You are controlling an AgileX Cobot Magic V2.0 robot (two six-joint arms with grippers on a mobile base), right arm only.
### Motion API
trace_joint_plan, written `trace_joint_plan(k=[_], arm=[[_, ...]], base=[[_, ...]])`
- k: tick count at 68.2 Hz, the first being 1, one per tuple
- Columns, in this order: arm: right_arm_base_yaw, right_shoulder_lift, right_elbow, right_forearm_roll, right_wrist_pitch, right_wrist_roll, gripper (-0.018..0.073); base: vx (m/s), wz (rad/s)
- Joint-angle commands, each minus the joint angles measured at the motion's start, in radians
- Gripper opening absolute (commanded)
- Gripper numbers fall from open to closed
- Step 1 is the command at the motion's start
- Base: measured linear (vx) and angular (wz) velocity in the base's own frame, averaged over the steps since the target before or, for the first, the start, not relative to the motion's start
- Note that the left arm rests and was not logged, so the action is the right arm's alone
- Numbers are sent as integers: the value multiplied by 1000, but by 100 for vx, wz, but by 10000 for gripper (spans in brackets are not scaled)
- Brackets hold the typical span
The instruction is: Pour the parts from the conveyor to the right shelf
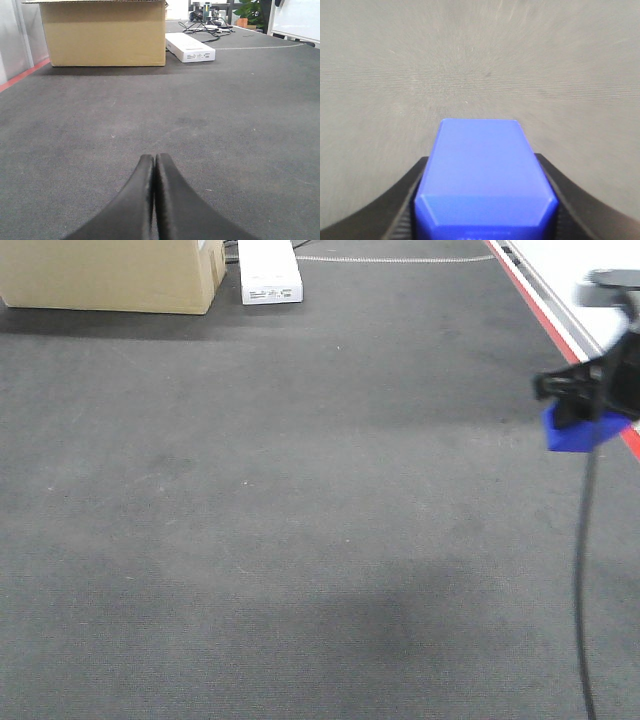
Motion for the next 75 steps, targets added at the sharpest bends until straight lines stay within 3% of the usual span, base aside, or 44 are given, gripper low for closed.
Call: trace_joint_plan(k=[1,31,47,75], arm=[[-2,-176,113,-14,-157,-13,-6],[-2,-944,711,-42,-577,-12,-6],[-2,-1173,878,-42,-555,-11,-6],[-2,-1196,933,-38,-555,-9,-6]], base=[[0,0],[0,0],[0,0],[0,0]])
